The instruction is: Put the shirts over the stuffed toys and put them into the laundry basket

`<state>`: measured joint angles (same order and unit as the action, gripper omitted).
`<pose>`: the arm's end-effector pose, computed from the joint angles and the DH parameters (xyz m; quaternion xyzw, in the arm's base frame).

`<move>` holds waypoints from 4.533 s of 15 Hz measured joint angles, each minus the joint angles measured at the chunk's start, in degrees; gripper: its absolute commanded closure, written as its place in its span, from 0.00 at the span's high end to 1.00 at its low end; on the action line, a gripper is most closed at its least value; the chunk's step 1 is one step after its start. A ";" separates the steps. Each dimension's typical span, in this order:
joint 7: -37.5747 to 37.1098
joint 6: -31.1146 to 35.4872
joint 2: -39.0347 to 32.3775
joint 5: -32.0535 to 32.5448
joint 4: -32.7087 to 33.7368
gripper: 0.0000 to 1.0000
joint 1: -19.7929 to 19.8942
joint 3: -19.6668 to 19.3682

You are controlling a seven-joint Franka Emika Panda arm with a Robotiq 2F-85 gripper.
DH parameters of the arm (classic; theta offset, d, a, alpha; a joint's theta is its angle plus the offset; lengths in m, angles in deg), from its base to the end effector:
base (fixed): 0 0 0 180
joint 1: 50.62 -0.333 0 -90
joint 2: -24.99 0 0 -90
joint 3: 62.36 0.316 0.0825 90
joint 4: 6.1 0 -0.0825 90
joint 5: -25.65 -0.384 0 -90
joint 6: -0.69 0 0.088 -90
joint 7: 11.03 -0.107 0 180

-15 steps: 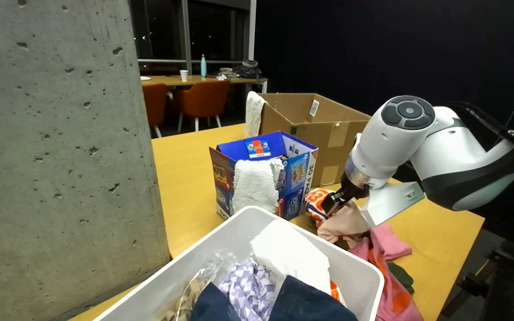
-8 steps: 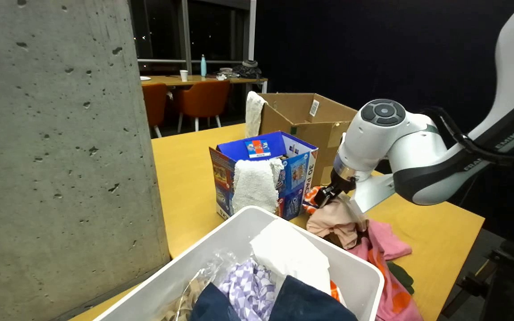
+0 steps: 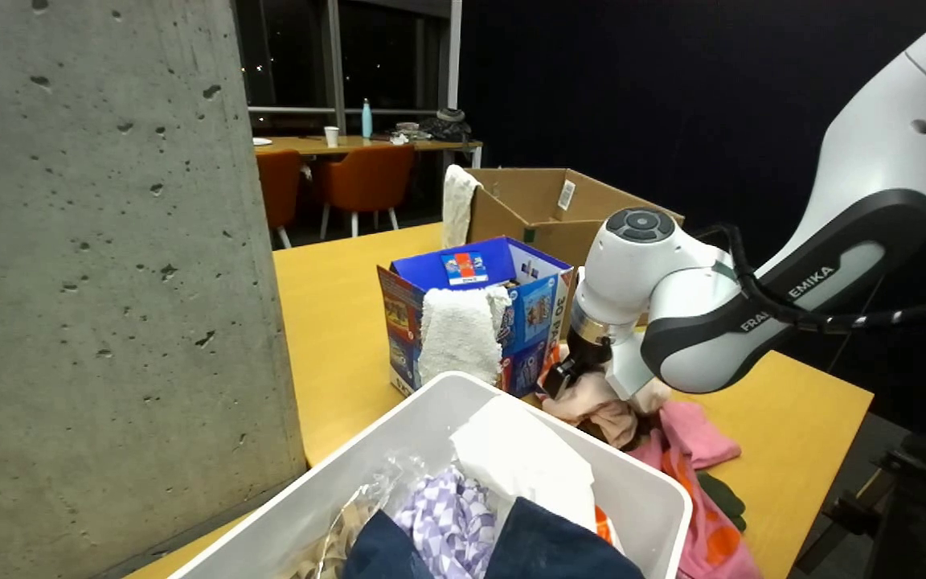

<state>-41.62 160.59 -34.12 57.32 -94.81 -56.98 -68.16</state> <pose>0.6900 0.0406 0.0540 0.9824 0.0184 0.1349 0.1281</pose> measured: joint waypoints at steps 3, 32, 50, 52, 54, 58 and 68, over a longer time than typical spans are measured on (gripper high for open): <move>2.73 0.02 -1.50 -5.26 0.53 0.52 -3.55 -3.32; -36.38 -5.26 18.92 5.51 -42.47 0.06 -78.91 -60.53; -9.99 16.94 17.64 3.26 -54.92 0.06 -104.60 -87.85; -2.16 17.87 17.65 -2.16 -54.71 0.06 -104.53 -85.32; 5.40 17.96 17.61 -7.87 -53.97 0.06 -104.25 -82.25; 16.00 17.90 17.52 -14.49 -50.80 0.06 -102.21 -76.63; 28.68 17.90 18.31 -15.79 -42.23 0.06 -90.37 -65.95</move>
<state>-12.94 178.49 -15.81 41.53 -137.04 -147.35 -134.11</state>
